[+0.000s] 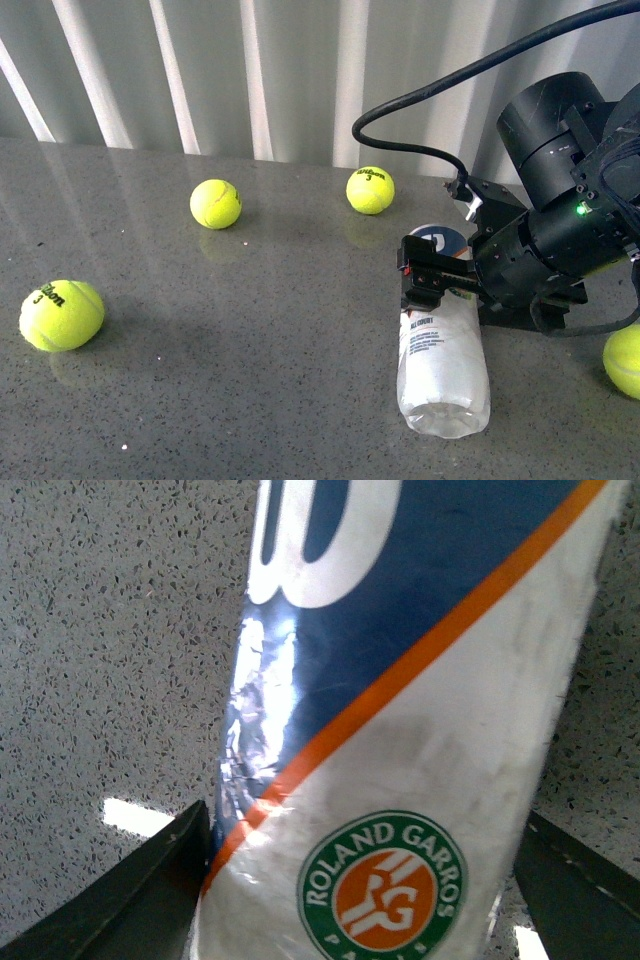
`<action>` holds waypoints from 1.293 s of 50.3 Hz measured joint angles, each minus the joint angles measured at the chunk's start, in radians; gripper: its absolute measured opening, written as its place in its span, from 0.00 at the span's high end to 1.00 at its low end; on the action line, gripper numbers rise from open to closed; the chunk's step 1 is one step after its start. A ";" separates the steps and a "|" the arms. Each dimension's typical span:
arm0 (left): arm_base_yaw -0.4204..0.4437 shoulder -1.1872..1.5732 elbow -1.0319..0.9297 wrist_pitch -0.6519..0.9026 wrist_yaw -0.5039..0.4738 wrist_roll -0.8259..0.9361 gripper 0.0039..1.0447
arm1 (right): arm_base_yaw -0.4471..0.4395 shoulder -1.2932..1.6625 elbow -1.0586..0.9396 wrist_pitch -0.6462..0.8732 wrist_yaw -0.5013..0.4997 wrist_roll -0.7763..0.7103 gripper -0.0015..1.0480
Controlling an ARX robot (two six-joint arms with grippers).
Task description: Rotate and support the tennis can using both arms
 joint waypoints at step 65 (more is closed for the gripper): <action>0.000 0.000 0.000 0.000 0.000 0.000 0.06 | 0.006 -0.086 -0.002 0.009 0.006 -0.062 0.88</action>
